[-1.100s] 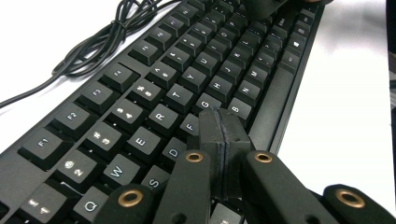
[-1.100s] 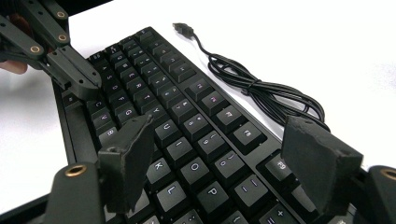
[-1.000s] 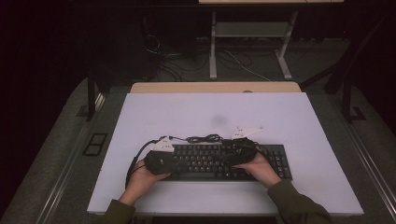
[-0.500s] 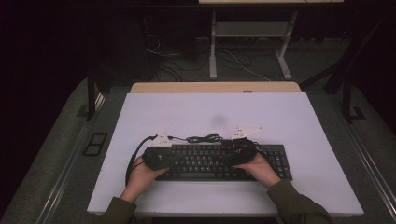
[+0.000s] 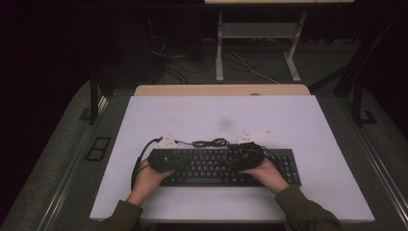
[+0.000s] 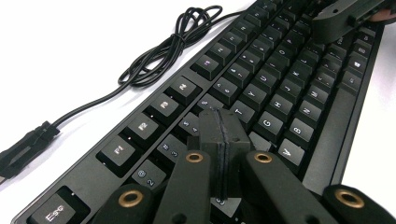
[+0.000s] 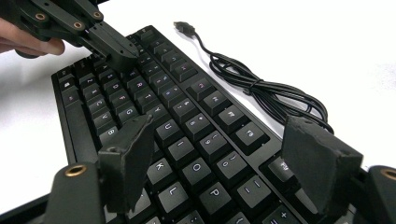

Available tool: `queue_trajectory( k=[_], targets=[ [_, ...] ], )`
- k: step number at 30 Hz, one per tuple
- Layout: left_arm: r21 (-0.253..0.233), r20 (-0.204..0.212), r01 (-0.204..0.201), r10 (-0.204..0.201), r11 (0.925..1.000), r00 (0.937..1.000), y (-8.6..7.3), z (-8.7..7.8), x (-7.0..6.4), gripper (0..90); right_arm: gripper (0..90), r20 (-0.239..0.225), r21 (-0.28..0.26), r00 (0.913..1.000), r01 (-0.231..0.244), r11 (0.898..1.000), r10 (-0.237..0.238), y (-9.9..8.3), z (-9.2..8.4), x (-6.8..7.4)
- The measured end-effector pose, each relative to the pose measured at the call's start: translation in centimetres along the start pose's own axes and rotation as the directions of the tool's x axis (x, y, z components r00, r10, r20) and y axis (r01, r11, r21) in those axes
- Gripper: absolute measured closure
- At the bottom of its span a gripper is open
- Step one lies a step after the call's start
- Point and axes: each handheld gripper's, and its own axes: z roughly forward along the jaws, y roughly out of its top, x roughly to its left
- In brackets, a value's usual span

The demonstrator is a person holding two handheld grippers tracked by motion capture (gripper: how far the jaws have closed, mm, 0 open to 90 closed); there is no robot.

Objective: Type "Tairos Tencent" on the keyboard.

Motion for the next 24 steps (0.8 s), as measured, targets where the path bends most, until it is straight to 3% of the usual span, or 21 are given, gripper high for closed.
queue_trajectory(
  k=[14,24],
  targets=[
    [0.028,0.001,-0.003,0.003,0.9996,1.0000,-0.33,0.57,0.25,89.3,25.4,0.002,0.000,1.0000,0.002,1.000,-0.002,-0.02,0.00,-0.02],
    [0.017,0.005,0.009,-0.009,0.9998,0.9999,-0.40,0.46,0.37,89.2,25.4,0.001,-0.001,1.0000,0.001,1.000,-0.001,-0.01,0.01,0.03]
  ],
)
